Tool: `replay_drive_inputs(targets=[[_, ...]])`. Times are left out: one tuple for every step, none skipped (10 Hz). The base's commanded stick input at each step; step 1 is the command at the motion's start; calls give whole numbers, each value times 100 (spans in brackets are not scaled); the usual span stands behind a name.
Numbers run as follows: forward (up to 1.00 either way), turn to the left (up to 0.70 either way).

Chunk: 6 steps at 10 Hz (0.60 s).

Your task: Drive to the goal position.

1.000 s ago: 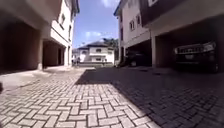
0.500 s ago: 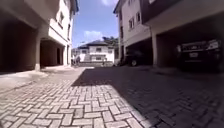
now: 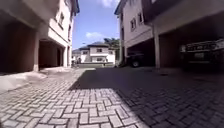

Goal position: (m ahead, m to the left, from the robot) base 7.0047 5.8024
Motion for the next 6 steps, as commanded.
replay_drive_inputs(targets=[[50,0],[50,0],[50,0],[50,0],[50,0],[50,0]])
